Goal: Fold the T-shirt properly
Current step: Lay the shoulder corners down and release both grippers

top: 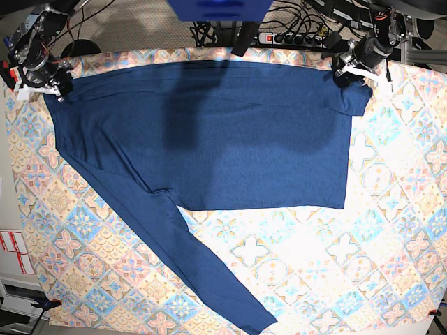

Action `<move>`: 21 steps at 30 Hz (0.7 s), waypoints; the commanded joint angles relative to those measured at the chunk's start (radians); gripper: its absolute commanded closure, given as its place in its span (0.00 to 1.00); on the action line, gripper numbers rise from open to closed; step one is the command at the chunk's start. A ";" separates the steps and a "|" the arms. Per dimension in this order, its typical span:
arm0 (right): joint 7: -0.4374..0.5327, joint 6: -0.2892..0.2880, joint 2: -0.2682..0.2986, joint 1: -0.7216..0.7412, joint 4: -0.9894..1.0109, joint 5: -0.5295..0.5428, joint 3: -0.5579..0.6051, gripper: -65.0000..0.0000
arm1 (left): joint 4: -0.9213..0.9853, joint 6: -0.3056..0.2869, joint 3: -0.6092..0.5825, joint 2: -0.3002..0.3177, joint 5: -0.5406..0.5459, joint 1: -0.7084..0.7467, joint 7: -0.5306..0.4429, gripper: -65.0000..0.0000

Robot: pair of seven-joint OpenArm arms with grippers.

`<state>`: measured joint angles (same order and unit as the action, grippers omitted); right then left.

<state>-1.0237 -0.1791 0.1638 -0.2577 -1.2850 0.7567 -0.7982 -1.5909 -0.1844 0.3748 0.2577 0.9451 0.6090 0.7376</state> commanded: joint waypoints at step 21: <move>0.001 0.005 -0.022 0.005 -0.018 -0.159 -0.103 0.99 | 0.021 0.006 0.006 0.010 0.004 -0.002 -0.014 0.82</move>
<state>-1.0229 -0.1986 0.1246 -0.2462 -1.2961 0.6472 -0.8925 -1.5589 -0.1768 0.3748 0.2577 0.9432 0.5999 0.7368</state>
